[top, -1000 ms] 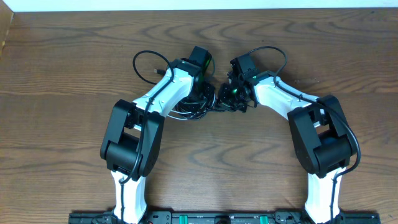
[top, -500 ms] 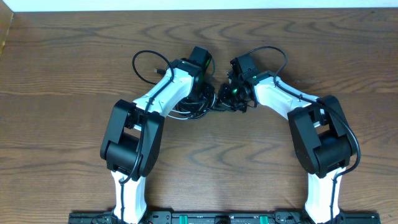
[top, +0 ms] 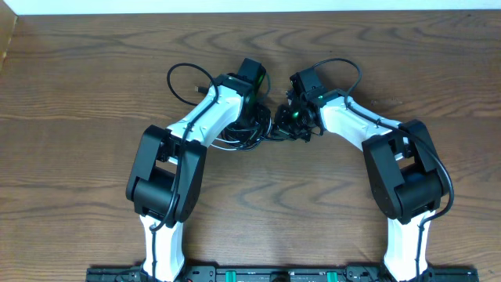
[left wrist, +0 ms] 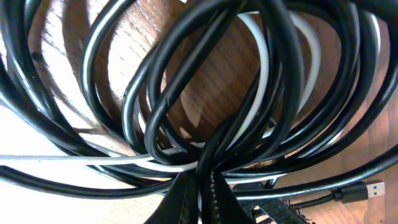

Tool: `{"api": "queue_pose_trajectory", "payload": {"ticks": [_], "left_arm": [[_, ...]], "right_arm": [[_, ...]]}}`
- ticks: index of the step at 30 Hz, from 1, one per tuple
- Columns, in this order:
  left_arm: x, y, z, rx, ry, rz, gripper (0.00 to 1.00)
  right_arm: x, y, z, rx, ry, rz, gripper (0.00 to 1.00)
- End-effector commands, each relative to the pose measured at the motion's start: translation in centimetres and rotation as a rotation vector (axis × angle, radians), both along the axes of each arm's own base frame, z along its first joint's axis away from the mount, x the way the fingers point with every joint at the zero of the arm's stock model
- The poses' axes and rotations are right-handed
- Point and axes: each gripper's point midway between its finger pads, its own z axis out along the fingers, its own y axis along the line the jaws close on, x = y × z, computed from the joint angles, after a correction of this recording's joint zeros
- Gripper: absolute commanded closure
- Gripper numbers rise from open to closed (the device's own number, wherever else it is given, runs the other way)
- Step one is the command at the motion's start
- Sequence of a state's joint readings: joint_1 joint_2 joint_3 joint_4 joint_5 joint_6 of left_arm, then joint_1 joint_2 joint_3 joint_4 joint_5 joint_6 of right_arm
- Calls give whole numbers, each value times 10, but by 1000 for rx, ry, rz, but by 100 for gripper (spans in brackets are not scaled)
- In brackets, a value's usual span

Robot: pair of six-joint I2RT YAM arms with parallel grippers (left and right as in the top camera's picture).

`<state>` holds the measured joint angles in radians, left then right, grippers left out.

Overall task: Untangle cables
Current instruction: 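Hold the coil with both grippers close together at center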

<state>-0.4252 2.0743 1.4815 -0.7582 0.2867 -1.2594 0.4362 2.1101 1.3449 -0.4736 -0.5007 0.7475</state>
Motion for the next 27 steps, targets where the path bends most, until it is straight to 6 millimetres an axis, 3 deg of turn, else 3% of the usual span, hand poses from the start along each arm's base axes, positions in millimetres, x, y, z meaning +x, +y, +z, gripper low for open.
{"api": "queue_pose_trajectory", "payload": {"ticks": [1,11,21,27], "left_arm": [[3,-5,14,-53,-16,-6,93],[4,-9,26,-218,32,-1,93],[9,-4,31,-271,20,-31,93],[12,-10,48,-441,29,-55,92]], "right_arm": [[-13,-12,-24,-71,42,-6,99],[-13,-12,-24,-71,42,-6,99],[-13,-12,-24,-71,42,-6,99],[-12,-13,-24,-74,41,-8,99]]}}
